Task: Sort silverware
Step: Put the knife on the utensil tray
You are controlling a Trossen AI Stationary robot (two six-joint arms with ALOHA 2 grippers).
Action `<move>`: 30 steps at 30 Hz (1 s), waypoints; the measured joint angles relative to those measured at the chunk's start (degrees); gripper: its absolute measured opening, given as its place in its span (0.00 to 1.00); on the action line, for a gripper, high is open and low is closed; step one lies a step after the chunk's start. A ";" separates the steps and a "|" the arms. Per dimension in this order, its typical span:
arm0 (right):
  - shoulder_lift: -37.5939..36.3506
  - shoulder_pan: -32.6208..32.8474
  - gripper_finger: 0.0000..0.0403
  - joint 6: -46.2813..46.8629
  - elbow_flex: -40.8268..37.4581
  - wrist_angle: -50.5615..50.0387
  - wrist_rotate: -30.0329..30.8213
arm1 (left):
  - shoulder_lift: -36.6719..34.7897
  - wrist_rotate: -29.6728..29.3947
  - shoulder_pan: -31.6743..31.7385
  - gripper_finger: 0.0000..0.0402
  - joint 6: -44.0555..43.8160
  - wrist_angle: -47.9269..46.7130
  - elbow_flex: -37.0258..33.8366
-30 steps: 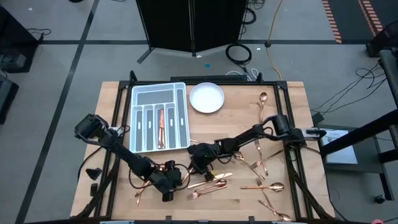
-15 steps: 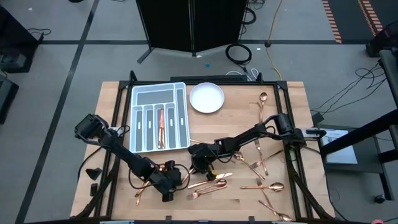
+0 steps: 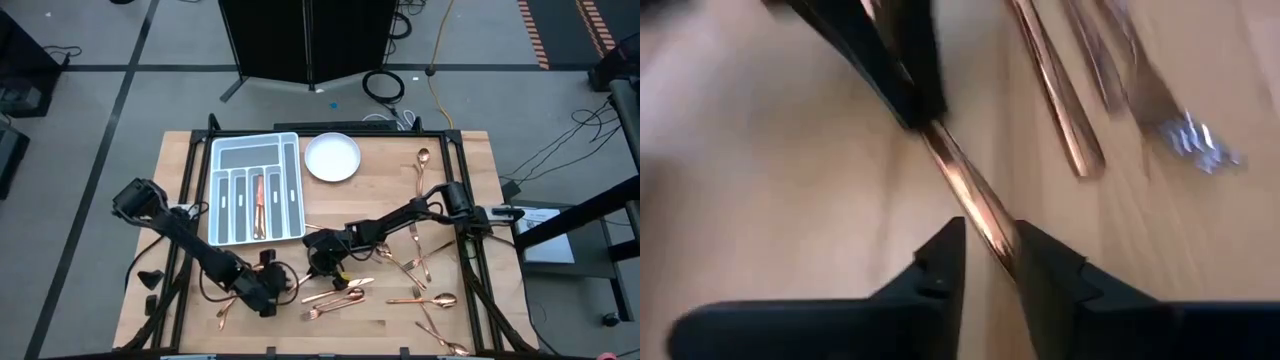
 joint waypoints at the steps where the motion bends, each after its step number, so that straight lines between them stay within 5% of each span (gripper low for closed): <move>1: 0.02 0.00 0.04 0.37 -0.04 0.70 0.02 | -0.24 -0.63 0.01 0.25 -0.01 -0.21 0.06; 14: 0.39 0.00 0.05 0.99 -0.21 6.92 0.51 | 0.56 -1.85 2.46 0.56 -1.71 0.74 0.19; 30: 0.32 -0.04 0.05 2.47 -0.10 9.77 3.21 | 7.27 -1.00 3.89 0.57 -4.48 5.95 0.48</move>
